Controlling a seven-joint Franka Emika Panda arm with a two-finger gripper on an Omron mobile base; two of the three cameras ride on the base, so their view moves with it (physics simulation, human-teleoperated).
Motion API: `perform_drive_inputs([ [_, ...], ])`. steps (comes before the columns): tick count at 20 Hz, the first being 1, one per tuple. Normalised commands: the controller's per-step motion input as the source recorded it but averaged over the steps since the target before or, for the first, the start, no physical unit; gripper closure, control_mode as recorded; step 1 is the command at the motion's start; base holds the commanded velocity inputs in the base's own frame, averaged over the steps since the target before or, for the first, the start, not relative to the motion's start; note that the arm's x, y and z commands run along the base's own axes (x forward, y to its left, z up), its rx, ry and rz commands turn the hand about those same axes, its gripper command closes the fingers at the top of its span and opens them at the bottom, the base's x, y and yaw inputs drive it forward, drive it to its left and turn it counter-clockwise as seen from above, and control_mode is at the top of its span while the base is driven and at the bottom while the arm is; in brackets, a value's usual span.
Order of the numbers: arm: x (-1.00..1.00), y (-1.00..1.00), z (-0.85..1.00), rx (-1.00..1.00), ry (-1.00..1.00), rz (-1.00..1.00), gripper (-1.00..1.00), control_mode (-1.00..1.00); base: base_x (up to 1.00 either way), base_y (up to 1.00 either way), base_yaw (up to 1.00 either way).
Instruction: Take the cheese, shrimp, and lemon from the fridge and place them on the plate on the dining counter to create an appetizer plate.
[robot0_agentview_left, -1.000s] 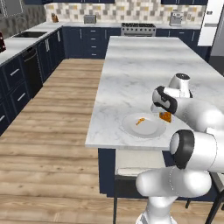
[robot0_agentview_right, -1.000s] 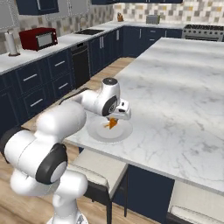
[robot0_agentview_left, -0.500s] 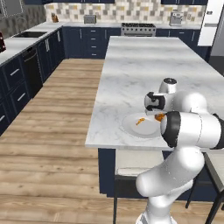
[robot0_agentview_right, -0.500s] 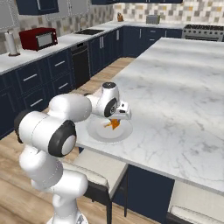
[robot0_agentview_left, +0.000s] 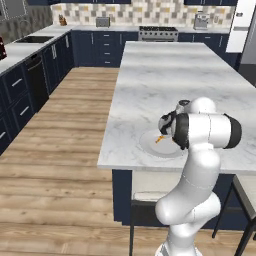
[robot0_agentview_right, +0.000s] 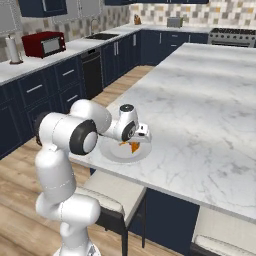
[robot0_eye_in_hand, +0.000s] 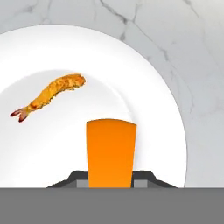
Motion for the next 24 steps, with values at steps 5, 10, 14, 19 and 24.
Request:
perform_drive_inputs([
  [5,0.44,-0.23,-0.36,0.00,0.00,0.00,1.00,-1.00,0.00,0.00,0.00],
  [10,0.33,-0.01,-0.25,0.00,0.00,0.00,1.00,-1.00,0.00,0.00,0.00],
  [14,-0.29,0.00,0.14,-0.03,-0.04,0.00,-1.00,-1.00,0.00,0.00,0.00],
  [19,-0.67,0.13,0.64,-0.05,-0.15,0.00,-1.00,-1.00,0.00,0.00,0.00],
  [24,-0.93,0.33,1.00,-0.07,-0.32,0.00,-1.00,-1.00,0.00,0.00,0.00],
])
